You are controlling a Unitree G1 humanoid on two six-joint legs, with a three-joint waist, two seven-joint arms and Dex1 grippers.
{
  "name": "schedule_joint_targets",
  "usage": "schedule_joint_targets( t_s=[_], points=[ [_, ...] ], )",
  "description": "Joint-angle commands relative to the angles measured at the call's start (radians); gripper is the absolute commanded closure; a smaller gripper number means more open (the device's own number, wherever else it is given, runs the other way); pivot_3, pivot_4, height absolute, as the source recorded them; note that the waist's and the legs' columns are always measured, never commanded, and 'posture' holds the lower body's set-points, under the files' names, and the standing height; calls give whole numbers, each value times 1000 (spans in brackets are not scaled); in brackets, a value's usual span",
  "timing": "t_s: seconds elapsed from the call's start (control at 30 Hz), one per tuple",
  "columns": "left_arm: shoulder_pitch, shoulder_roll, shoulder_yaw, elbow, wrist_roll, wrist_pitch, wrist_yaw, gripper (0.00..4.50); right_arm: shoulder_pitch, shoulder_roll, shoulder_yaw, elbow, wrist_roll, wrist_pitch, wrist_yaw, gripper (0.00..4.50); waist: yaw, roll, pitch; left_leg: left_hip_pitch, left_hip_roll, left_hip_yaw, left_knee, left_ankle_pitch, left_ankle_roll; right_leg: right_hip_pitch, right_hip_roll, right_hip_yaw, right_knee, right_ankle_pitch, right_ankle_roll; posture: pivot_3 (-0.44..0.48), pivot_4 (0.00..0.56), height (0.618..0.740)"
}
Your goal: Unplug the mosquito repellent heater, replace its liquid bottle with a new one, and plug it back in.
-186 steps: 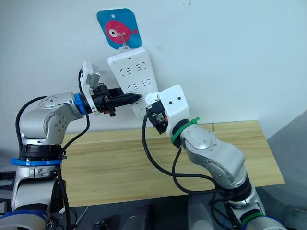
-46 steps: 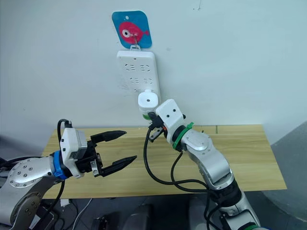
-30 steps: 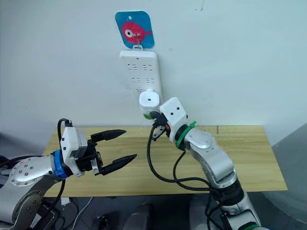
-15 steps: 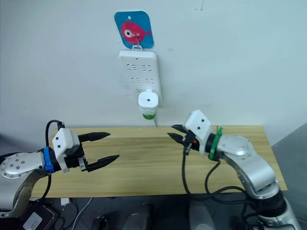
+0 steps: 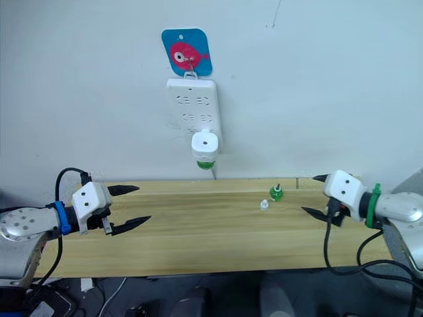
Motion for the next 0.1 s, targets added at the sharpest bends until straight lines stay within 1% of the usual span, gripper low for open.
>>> schedule_joint_targets(
  t_s=[0.03, 0.1],
  points=[
    [-5, -6, 10, -54, -12, 34, 28, 0, -14, -19, -27, 43, -1, -71, 44, 20, 1, 0, 0, 0, 0, 0, 0, 0, 0, 0, 0, 0, 0, 0, 0, -24, 99, 740],
    [2, -7, 19, -76, -42, 62, 16, 0, -25, -20, -27, 61, 0, -84, 55, 20, 1, 0, -1, 0, 0, 0, 1, 0, 0, 0, 0, 0, 1, 0, 0, -24, 99, 740]
  ],
)
